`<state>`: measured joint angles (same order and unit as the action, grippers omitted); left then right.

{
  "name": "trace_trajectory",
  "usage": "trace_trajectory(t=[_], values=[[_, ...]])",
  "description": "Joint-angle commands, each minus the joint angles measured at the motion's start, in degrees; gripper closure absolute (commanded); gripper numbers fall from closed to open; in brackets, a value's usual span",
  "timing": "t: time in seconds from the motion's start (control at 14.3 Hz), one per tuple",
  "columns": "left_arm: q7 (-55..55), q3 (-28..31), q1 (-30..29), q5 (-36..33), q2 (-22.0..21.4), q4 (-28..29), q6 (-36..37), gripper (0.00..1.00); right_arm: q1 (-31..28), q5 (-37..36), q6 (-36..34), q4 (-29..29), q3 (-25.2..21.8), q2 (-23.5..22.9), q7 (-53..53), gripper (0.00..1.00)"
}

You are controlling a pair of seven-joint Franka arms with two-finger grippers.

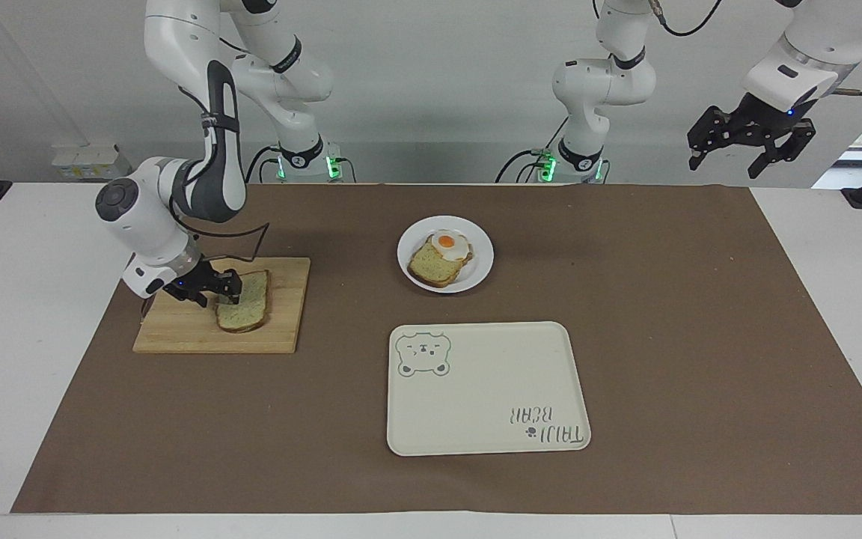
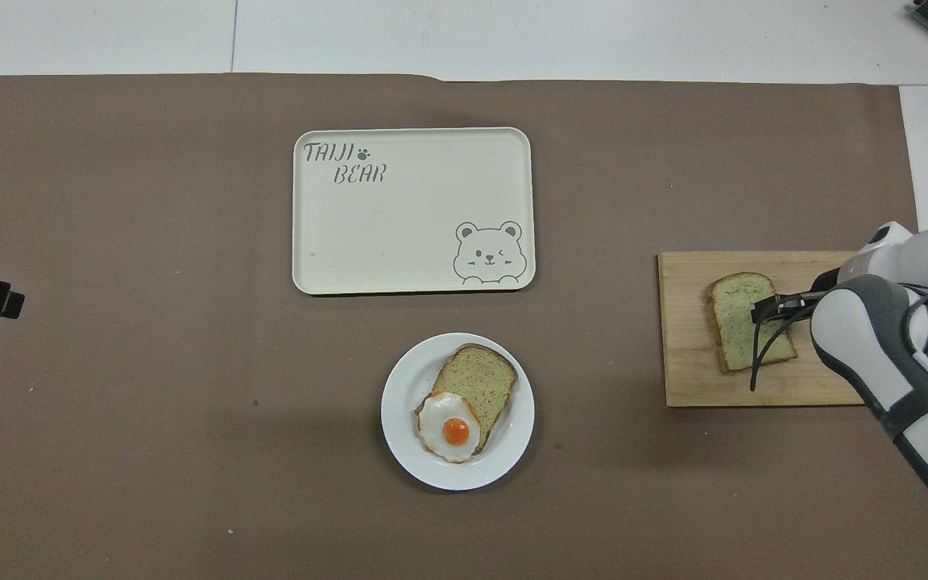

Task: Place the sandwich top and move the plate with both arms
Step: 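Reach the right gripper down to the bread slice on the board, then grasp the bread slice with the right gripper and lift it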

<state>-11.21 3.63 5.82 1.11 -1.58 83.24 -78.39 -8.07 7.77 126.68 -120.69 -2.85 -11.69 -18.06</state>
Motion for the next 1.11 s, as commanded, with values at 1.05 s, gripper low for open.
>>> trace_trajectory(t=[1.05], values=[[0.66,0.32,0.86,-0.23,-1.67,2.01,-0.53,0.0,-0.19,1.37,-6.6,3.7,0.56,4.48,-2.67,1.0]])
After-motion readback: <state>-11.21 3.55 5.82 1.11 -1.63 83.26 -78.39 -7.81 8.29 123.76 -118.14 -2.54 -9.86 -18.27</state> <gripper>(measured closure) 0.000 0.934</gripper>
